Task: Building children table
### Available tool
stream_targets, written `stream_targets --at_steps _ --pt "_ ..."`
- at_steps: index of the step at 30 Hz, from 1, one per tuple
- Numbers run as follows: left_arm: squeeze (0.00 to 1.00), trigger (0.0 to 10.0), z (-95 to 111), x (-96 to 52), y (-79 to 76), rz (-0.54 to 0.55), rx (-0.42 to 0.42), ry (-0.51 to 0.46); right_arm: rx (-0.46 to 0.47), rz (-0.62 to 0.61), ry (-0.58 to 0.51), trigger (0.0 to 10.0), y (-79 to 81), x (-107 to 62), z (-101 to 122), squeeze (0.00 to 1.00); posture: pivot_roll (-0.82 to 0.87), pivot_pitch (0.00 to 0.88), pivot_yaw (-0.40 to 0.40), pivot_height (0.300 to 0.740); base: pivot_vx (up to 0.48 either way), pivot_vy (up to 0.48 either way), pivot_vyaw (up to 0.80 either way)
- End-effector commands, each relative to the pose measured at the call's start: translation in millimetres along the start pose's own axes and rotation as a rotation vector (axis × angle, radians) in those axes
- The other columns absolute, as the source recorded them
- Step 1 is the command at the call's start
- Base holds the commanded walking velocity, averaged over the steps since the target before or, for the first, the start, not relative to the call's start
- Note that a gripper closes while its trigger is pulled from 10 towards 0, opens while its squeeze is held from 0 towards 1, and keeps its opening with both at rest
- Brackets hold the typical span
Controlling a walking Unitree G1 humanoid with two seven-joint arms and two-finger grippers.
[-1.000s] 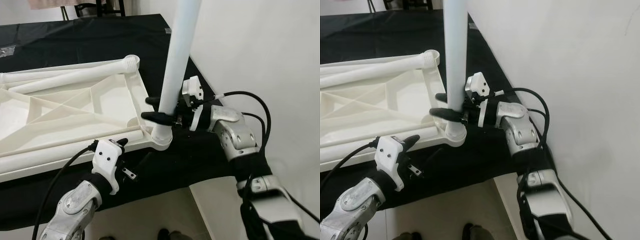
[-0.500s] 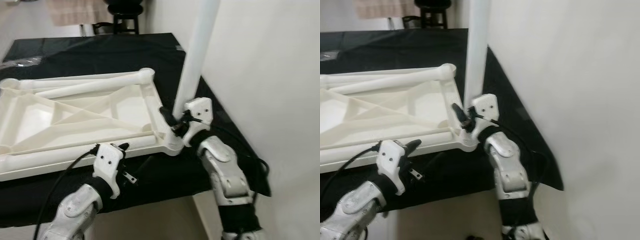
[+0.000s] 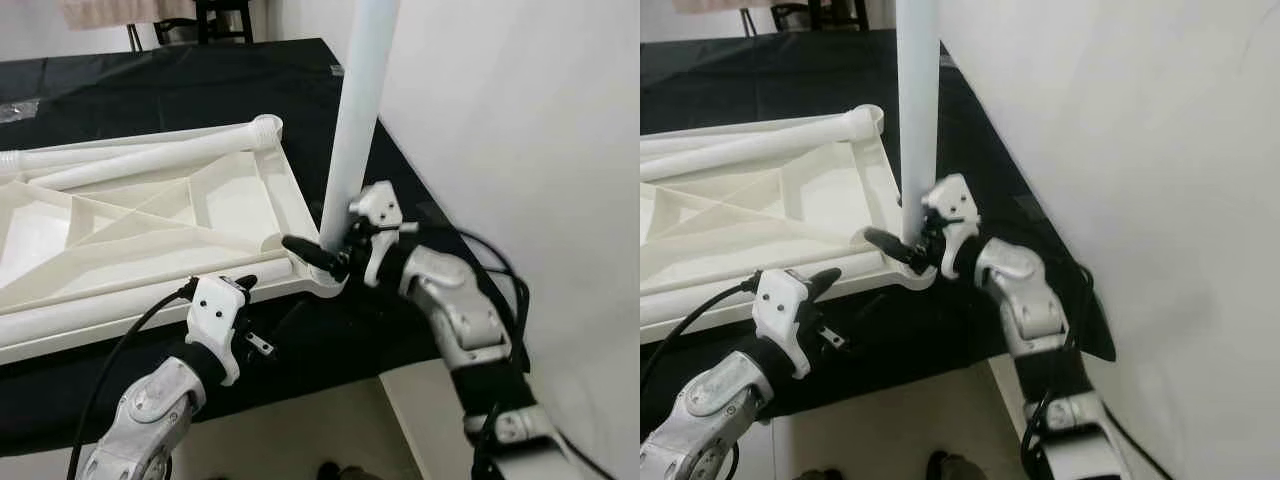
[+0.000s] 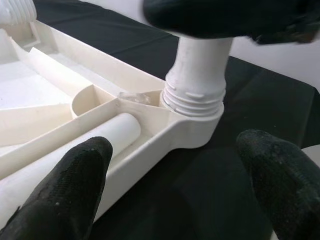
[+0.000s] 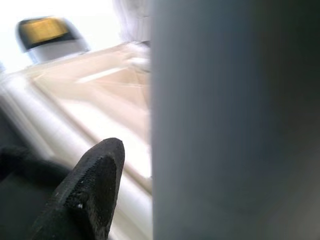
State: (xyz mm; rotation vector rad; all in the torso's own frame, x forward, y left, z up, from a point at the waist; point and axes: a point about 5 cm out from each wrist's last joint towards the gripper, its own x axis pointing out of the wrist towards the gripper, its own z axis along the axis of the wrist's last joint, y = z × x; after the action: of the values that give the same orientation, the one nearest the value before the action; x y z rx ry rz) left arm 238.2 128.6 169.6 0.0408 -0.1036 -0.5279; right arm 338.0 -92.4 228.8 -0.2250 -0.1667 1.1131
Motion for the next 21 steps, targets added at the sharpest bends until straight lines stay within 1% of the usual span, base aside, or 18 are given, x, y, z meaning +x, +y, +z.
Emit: stream_targets --at_steps 1,2,4,7,9,10,11,12,14,20,21 --pt "0.0 10.0 -4.3 -2.4 -1.9 -0.001 -0.007 0.012 -0.013 0.116 0.013 10.0 5.6 1.8 -4.9 0.0 0.08 0.215 -0.114 0.74 0.0 0.0 0.0" --pt "0.0 10.0 -4.4 -3.8 -1.5 0.001 -0.005 0.015 -0.027 0.194 0.033 10.0 2.5 -0.4 -4.5 0.0 0.09 0.217 -0.116 0.74 0.0 0.0 0.0" --pt "0.0 10.0 -4.9 -5.9 -1.7 -0.001 -0.003 0.022 -0.025 0.263 0.047 10.0 -4.9 -0.9 -2.0 0.0 0.09 0.217 -0.117 0.74 0.0 0.0 0.0" --pt "0.0 10.0 -5.5 -7.0 -2.7 -0.006 -0.002 0.027 -0.016 0.268 0.05 10.0 -9.1 0.7 -1.1 0.0 0.1 0.218 -0.118 0.74 0.0 0.0 0.0" --pt "0.0 10.0 -6.7 -8.9 -5.8 -0.02 -0.003 0.038 -0.006 0.259 0.066 10.0 -17.5 4.3 -1.5 0.0 0.11 0.223 -0.12 0.74 0.0 0.0 0.0" --pt "0.0 10.0 -7.2 -9.9 -7.5 -0.028 -0.005 0.042 0.001 0.255 0.073 3.7 -21.0 5.4 -2.0 0.0 0.11 0.224 -0.122 0.74 0.0 0.0 0.0" --pt "0.0 10.0 -7.2 -9.9 -7.5 -0.028 -0.005 0.042 0.001 0.255 0.073 3.7 -21.0 5.4 -2.0 0.0 0.11 0.224 -0.122 0.74 0.0 0.0 0.0" --pt "0.0 10.0 -7.7 -10.6 -9.0 -0.034 -0.007 0.047 0.009 0.259 0.076 0.0 -24.0 5.8 -2.7 0.0 0.11 0.226 -0.122 0.74 0.0 0.0 0.0" --pt "0.0 10.0 -8.6 -11.7 -10.9 -0.045 -0.012 0.054 0.035 0.269 0.078 0.0 -27.5 4.8 -4.8 0.0 0.11 0.227 -0.123 0.74 0.0 0.0 0.0" --pt "0.0 10.0 -9.1 -12.6 -12.0 -0.051 -0.022 0.056 0.056 0.279 0.081 0.0 -31.2 0.6 -9.2 0.0 0.11 0.227 -0.12 0.74 0.0 0.0 0.0" --pt "0.0 10.0 -9.2 -12.9 -12.1 -0.052 -0.024 0.056 0.069 0.272 0.079 0.0 -33.8 -2.1 -10.4 0.0 0.11 0.227 -0.119 0.74 0.0 0.0 0.0"
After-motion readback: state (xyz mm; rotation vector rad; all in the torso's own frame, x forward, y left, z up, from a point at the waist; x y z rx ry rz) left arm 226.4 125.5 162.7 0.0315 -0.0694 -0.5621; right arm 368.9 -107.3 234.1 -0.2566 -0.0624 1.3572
